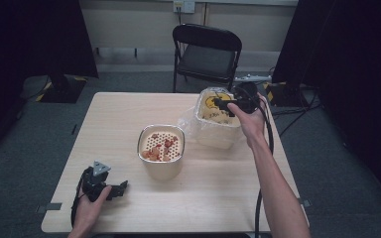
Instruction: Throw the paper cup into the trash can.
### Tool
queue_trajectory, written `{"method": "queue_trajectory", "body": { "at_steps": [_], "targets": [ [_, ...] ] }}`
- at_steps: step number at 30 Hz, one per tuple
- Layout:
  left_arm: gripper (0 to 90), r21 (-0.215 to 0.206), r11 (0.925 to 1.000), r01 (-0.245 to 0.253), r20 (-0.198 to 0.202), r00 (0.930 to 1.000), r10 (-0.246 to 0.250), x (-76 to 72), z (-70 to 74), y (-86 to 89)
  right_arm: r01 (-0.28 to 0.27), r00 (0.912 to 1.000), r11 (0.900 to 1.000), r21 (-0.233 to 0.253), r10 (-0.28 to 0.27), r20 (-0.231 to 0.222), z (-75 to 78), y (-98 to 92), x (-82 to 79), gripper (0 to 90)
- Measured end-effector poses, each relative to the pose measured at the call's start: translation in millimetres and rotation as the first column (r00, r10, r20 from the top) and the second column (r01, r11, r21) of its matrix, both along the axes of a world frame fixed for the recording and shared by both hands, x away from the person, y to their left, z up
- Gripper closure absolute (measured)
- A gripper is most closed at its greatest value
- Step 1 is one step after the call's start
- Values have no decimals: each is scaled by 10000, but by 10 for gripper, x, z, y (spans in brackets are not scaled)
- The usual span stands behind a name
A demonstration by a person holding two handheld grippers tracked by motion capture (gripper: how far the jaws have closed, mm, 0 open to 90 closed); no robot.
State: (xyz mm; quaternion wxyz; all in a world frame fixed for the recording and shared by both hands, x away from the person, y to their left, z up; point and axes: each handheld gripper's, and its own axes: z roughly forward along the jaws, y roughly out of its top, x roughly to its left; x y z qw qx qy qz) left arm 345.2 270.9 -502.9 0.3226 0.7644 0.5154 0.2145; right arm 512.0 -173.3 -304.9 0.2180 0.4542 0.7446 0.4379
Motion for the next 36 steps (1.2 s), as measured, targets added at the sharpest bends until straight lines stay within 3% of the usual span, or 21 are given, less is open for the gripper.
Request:
{"method": "queue_trajectory", "body": {
  "at_steps": [5,10,15,23,28,33,36],
  "targets": [
    [0,-3,10000,-11,3,10000,11,0,0,-1,-69,9998,10000,-67,70,180,0,-43,-183,171],
    [0,-2,10000,2,-5,10000,-2,0,0,0,-10,10000,9993,-366,13,89,-51,-104,-432,180],
    [0,1,10000,3,-4,10000,-3,0,0,0,-126,9999,9997,-192,126,-12,-162,-205,-661,178],
    [0,-2,10000,2,-2,10000,-2,0,0,0,-399,9992,9987,-328,400,21,-391,-253,-1103,176],
    [0,2,10000,-1,1,10000,1,0,0,0,-478,9986,9979,-437,467,-254,-677,-296,-1330,176],
    [0,-5,10000,-6,1,10000,6,0,0,-1,-281,9983,9987,-429,258,-525,-1059,-341,-1470,174],
    [0,3,10000,0,-1,10000,0,0,0,0,-345,9956,9962,-798,273,-899,-1294,-327,-1515,172]
  ]
}}
